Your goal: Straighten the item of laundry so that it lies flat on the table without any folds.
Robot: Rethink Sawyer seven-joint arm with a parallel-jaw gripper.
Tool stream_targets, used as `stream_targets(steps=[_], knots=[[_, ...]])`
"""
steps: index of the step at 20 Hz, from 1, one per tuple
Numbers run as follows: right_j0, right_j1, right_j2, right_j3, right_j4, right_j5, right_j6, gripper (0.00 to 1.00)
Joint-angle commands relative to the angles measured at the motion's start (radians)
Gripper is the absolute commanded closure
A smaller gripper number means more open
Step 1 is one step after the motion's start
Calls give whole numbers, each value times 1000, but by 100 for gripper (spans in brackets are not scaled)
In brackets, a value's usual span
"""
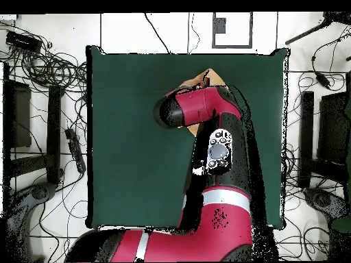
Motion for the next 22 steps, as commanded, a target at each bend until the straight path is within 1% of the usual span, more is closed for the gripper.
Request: stream_targets(steps=[1,3,9,13,15,18,22], knots=[[17,74,12,47,-19,15,108,0],[17,78,12,38,-32,11,85,0],[13,78,3,44,-43,-9,76,0],[32,87,-23,25,-75,-19,57,0],[25,95,-23,27,-68,-37,79,0],[10,113,-11,26,-66,-54,82,0],[12,134,-27,24,-75,-95,104,0]])
